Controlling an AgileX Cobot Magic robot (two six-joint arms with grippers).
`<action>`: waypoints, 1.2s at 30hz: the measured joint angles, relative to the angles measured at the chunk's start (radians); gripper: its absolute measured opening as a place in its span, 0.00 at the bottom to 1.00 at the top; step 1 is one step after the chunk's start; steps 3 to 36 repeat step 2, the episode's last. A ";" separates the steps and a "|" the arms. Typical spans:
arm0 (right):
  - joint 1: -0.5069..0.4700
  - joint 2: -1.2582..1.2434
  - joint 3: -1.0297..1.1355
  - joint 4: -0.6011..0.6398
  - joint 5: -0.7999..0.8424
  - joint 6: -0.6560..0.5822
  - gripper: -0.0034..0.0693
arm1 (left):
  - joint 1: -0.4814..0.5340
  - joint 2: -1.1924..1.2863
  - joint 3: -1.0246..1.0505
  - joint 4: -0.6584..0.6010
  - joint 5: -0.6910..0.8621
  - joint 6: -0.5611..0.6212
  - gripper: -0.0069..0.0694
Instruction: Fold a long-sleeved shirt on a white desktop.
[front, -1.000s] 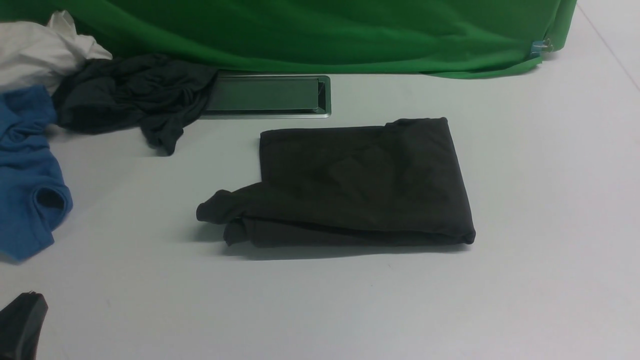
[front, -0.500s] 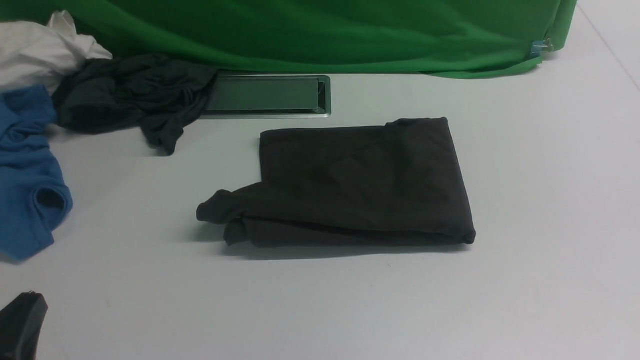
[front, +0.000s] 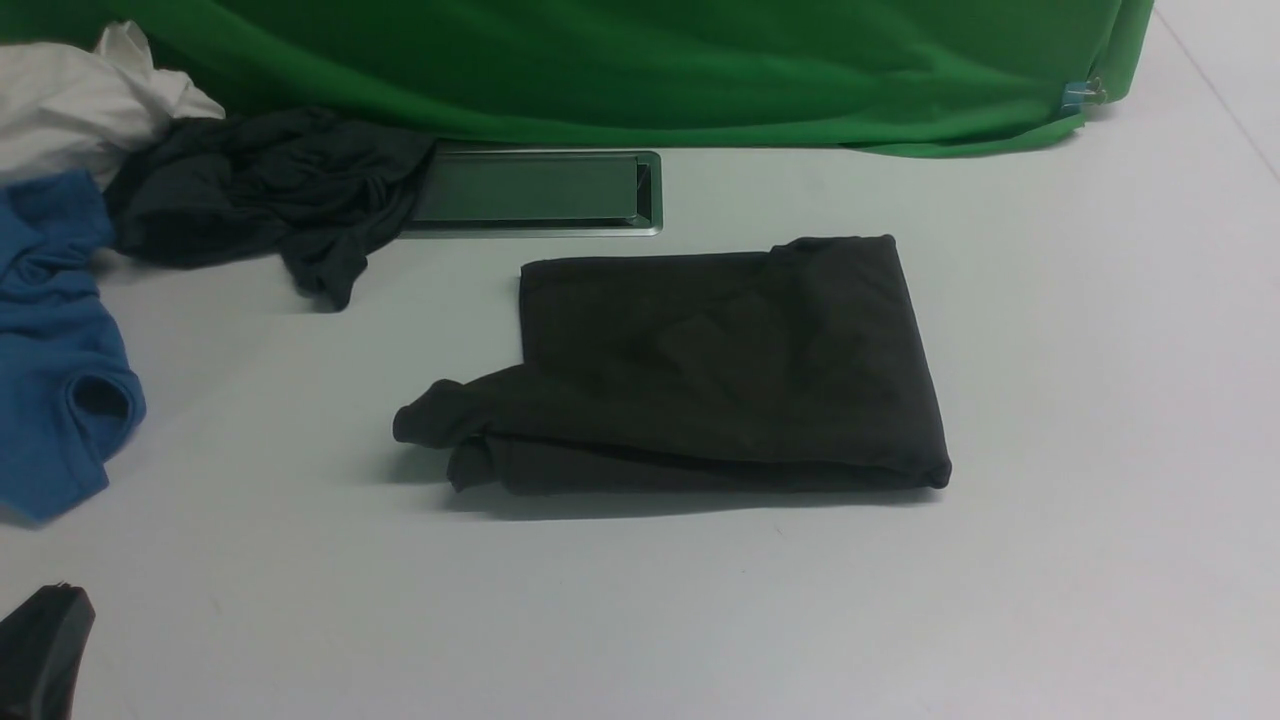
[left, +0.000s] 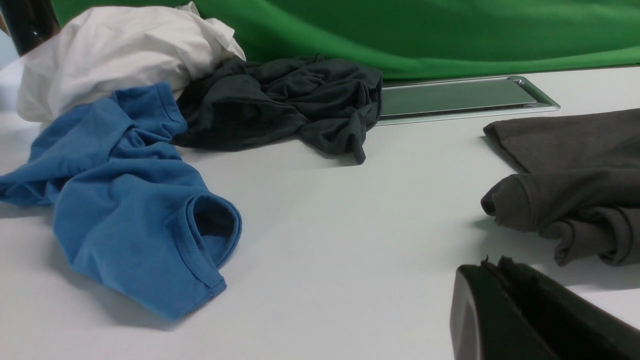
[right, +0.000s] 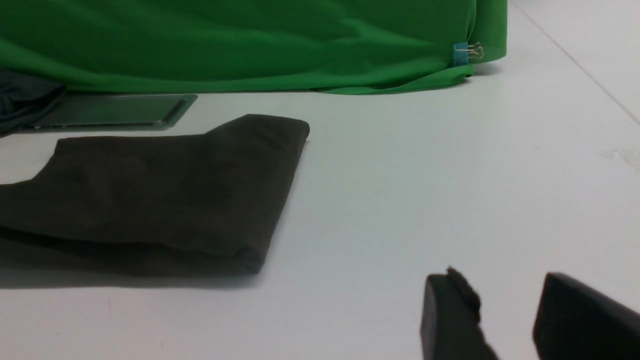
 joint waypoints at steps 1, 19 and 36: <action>0.000 0.000 0.000 0.000 0.000 0.000 0.38 | 0.000 0.000 0.000 0.000 0.000 0.000 0.12; 0.000 0.000 0.000 0.000 0.000 0.000 0.38 | 0.000 0.000 0.000 0.000 0.000 0.000 0.12; 0.000 0.000 0.000 0.000 0.000 0.000 0.38 | 0.000 0.000 0.000 0.000 0.000 0.000 0.12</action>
